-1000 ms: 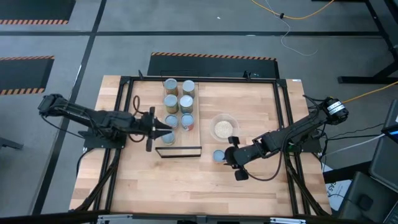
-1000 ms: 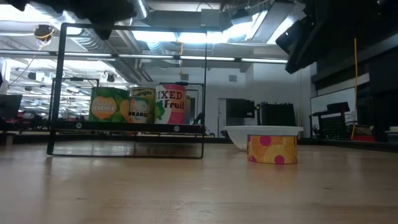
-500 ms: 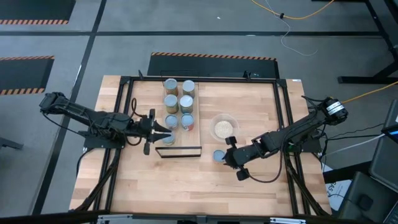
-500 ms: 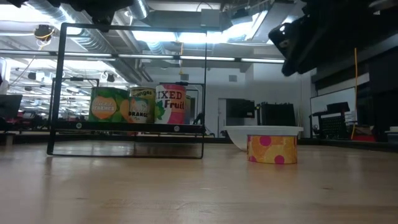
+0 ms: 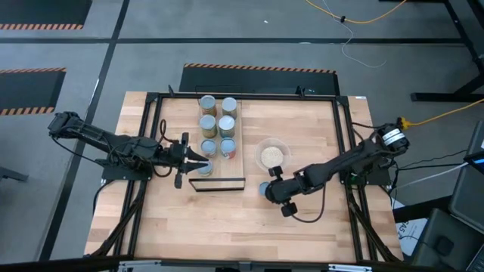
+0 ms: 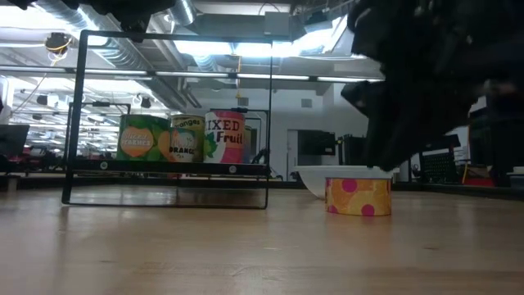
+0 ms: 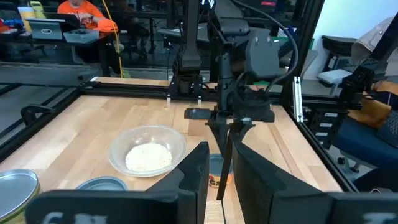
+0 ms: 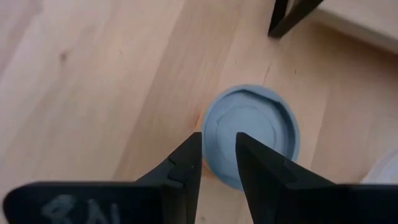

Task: Pick and place cans onto a shelf
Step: Put the small canned pineapple on the shelf

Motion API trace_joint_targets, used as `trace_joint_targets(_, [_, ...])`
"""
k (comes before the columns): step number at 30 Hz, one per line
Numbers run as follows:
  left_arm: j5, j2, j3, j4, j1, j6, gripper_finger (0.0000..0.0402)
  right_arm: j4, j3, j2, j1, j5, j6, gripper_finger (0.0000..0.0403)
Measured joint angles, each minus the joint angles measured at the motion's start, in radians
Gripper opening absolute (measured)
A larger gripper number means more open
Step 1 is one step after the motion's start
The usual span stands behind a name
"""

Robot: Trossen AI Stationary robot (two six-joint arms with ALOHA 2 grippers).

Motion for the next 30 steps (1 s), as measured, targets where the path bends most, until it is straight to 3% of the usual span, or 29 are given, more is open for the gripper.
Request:
trace_joint_targets(10, [0.0,0.0,0.0,0.001,0.0,0.0,0.0064,0.006,0.002,0.068,-0.018,0.003,0.039,0.0097])
trace_joint_targets(18, [0.0,0.0,0.0,0.0,0.0,0.0,0.0064,0.006,0.003,0.065,-0.018,0.003,0.167,0.0012])
trace_joint_targets(30, [0.0,0.0,0.0,0.0,0.0,0.0,0.0064,-0.011,0.047,0.067,-0.018,-0.002,0.844,0.0011])
